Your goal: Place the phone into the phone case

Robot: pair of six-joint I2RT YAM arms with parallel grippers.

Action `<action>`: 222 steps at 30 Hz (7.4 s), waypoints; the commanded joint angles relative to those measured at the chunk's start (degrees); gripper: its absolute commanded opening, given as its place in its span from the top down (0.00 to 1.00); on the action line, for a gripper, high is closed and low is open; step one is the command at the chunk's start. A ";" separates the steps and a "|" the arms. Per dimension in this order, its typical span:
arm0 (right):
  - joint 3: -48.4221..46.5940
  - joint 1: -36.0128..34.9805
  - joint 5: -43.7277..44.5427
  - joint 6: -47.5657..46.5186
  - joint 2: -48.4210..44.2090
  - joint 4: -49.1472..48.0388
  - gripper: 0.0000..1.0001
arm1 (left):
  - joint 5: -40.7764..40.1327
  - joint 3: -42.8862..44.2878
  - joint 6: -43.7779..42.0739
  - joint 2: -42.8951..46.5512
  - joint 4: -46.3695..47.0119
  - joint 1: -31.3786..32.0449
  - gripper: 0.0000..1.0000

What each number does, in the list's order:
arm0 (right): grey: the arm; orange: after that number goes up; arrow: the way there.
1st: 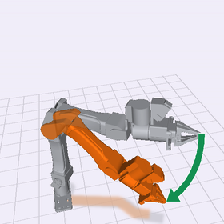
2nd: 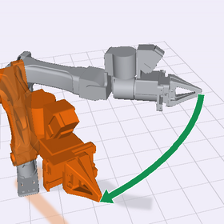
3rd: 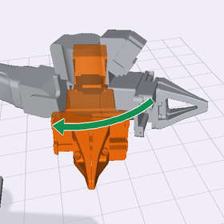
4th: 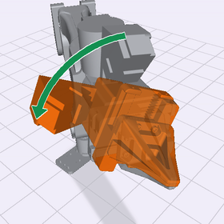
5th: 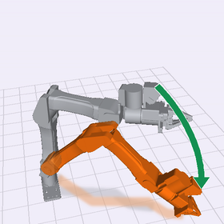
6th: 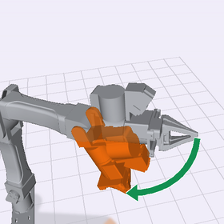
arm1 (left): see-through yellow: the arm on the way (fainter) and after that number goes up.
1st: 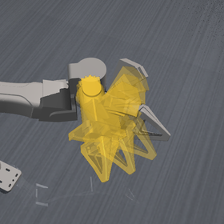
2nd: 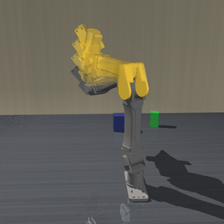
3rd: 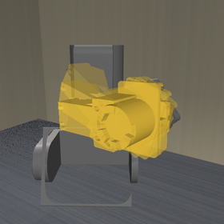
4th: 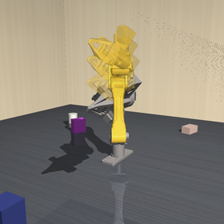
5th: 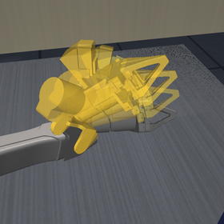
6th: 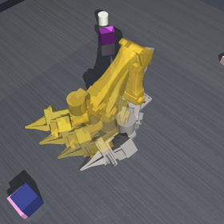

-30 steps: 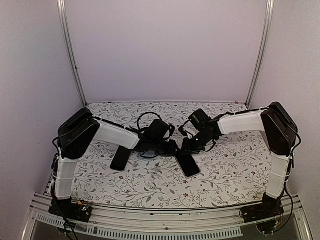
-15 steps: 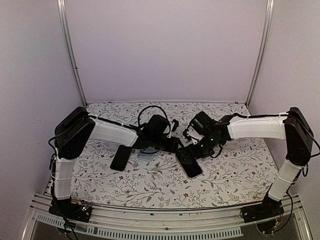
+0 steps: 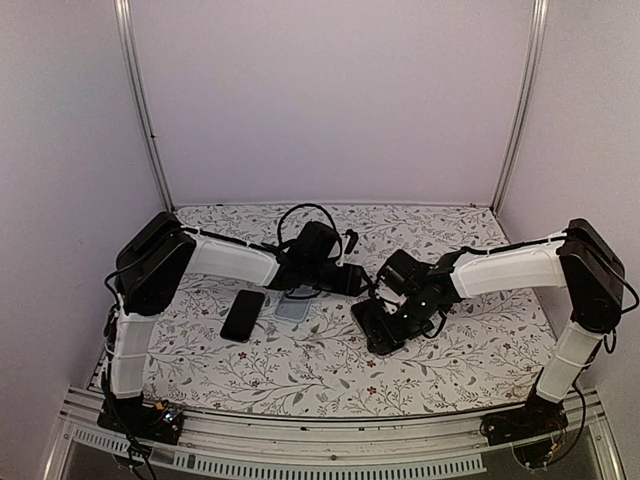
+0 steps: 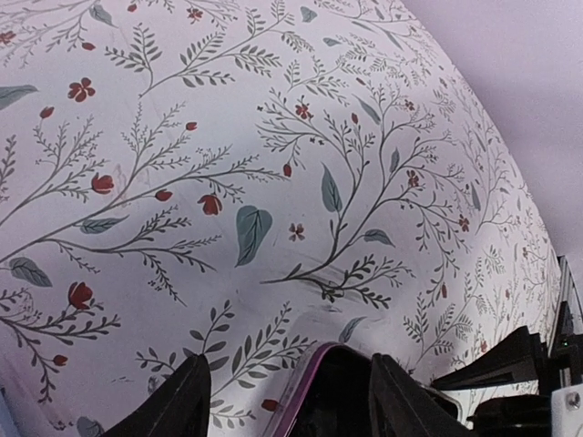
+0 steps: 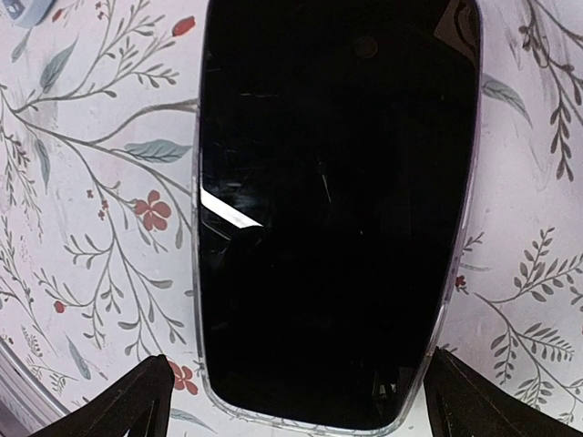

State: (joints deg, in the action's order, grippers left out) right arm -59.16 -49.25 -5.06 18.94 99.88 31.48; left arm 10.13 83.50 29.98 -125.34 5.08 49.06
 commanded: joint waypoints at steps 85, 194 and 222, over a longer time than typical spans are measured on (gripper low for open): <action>7.44 -2.64 10.62 -6.80 2.83 -12.50 0.22 | -0.89 -6.64 -3.22 4.82 2.83 2.06 0.74; 9.49 15.85 9.58 8.17 -6.27 -0.77 0.53 | -2.31 -12.27 -1.49 6.05 -6.16 7.52 0.75; -40.41 12.50 -8.46 -4.43 29.60 7.99 0.38 | -17.94 -24.27 -2.55 25.78 -3.74 0.78 0.43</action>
State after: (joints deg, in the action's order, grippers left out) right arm -96.42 -33.56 -7.81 15.20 126.96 37.95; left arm -7.07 59.88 27.29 -99.02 1.74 50.17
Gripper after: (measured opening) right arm 0.646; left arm 0.571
